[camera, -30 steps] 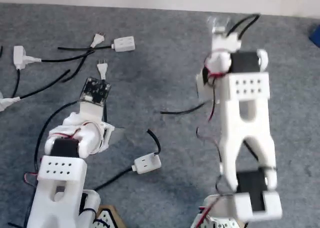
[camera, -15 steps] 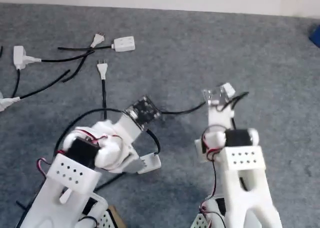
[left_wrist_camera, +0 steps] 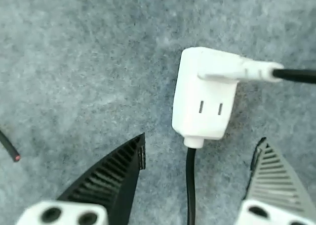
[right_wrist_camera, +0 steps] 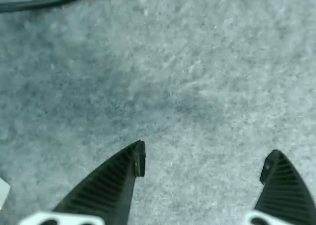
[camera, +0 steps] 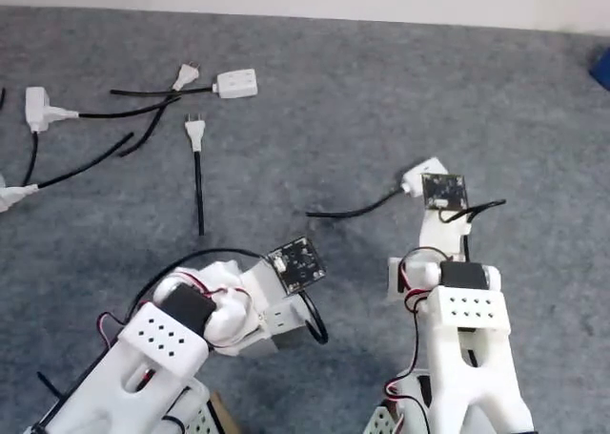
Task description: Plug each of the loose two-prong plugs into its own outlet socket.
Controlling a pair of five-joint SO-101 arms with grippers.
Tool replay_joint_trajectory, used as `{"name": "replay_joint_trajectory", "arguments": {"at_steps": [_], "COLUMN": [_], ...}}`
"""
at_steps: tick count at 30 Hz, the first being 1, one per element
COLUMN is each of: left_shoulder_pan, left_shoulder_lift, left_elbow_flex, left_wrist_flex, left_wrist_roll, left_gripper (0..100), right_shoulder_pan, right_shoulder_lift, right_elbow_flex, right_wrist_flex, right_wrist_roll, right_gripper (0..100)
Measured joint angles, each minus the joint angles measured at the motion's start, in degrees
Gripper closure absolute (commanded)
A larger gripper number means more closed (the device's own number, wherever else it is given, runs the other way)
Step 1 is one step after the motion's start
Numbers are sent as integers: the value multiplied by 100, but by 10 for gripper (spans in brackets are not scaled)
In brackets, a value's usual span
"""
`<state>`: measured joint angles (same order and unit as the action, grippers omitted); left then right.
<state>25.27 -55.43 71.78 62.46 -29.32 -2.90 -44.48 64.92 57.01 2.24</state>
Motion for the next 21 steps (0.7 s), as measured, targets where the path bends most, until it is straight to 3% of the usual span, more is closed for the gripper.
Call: {"name": "replay_joint_trajectory", "arguments": {"at_steps": [9,17,21], "left_shoulder_pan": [0,35,35], "left_shoulder_lift": [0,0,0], "left_elbow_flex": [571,941,941], "left_wrist_flex": [-1002,-1521,-1521], "left_wrist_roll": [-18,-105,-466], "left_gripper": [657,877,928], "right_shoulder_pan": [0,0,0], "right_shoulder_lift": [0,0,35], "right_elbow_flex": [0,0,0], "right_wrist_flex": [-9,-9,-9], "right_wrist_roll": [-53,-53,-53], "right_gripper": [641,641,641]}}
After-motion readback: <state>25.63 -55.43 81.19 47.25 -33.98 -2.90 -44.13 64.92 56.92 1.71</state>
